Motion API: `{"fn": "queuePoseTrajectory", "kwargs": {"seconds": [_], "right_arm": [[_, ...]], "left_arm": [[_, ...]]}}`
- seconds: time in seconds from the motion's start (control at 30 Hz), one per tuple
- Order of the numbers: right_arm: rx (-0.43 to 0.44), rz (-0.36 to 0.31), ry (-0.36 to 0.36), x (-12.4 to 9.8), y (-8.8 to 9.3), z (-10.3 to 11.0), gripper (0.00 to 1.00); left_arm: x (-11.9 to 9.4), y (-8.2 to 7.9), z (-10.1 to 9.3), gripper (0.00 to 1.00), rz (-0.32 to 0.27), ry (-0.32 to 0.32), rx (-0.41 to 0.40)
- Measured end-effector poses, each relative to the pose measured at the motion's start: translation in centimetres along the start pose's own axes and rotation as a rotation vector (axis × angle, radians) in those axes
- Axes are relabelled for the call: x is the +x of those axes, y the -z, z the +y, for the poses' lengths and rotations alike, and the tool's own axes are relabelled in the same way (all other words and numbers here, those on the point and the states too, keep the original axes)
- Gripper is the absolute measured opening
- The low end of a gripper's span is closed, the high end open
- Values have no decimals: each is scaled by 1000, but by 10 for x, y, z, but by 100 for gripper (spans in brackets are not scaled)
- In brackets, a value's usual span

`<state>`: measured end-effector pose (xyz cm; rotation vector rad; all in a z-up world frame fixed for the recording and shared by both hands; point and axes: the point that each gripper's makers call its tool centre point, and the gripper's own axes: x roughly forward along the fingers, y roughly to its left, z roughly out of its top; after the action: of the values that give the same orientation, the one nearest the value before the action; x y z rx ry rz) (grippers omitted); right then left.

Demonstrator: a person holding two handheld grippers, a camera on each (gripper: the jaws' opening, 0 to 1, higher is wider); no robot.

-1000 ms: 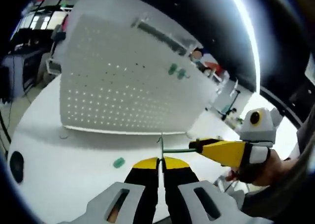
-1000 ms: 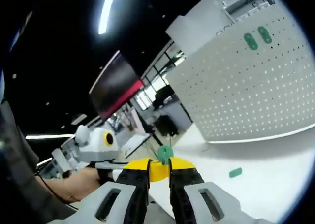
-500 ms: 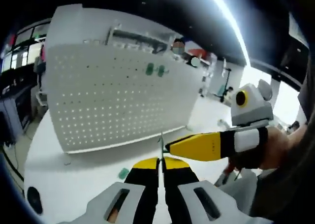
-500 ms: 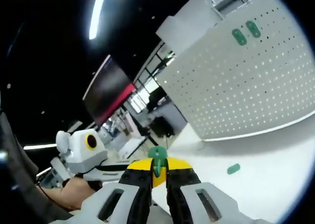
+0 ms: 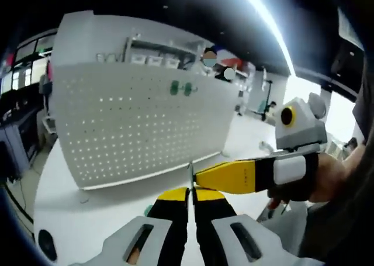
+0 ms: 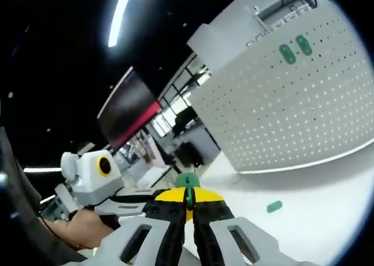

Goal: Insert the hook assembly into the mounting plate slot until the hook locks in place.

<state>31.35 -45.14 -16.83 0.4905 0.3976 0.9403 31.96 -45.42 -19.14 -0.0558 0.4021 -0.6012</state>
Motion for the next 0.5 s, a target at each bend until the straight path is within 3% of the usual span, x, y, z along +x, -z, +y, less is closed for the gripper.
{"fn": "queuePoseTrajectory", "kwargs": {"seconds": [0.23, 0.4, 0.5], "right_arm": [[-81, 3, 14, 0, -1, 1, 0], [-57, 8, 13, 0, 1, -2, 0], [-52, 8, 12, -1, 2, -2, 0]], "left_arm": [[1, 0, -1, 3, -3, 7, 57], [2, 3, 0, 5, 7, 19, 99], [2, 3, -3, 7, -10, 46, 44]]}}
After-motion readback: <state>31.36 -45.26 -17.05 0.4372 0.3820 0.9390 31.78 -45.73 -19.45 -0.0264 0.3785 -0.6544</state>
